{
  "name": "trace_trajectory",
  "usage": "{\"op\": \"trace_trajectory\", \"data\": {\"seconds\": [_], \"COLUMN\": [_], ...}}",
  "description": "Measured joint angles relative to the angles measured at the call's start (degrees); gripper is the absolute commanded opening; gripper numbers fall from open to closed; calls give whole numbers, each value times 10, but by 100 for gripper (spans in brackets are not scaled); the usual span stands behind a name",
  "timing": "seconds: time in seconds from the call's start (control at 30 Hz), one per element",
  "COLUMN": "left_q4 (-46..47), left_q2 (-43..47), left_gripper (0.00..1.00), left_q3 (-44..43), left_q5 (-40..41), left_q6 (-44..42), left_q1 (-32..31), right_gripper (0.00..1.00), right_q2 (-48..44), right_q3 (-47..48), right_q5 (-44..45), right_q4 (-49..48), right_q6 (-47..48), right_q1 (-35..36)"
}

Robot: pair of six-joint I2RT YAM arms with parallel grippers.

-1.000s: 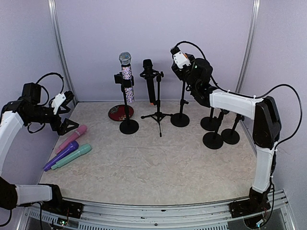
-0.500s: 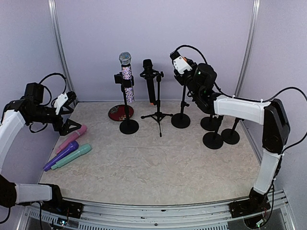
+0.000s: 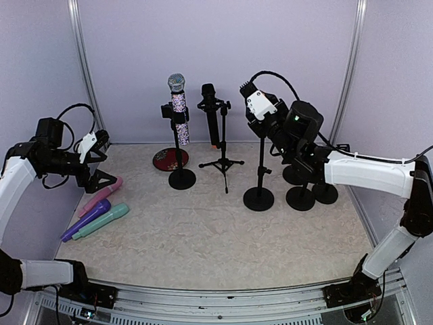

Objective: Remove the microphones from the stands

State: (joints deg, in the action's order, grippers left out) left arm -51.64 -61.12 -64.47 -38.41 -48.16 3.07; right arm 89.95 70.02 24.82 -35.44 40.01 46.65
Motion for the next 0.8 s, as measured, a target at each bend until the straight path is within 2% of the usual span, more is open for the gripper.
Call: {"op": "trace_trajectory", "data": {"seconds": [0.27,0.5,0.8], "left_q4": [-6,-8,-5], "left_q2": [3,12,12], "left_gripper": [99,99,99], "left_q3": [4,18,29], "left_q5": [-4,-12,-25], "left_q6": [5,9,31], "left_q1": [-8,-10,-14], "right_gripper": [0,0,0], "right_q2": [-39,-39,48], "right_q3": [-44,-43,23], "right_q5": [15,8,-33], "right_q4": [-2,-3,-42], "right_q6": [-3,-8,-34], "right_q1": [71,129,170]}}
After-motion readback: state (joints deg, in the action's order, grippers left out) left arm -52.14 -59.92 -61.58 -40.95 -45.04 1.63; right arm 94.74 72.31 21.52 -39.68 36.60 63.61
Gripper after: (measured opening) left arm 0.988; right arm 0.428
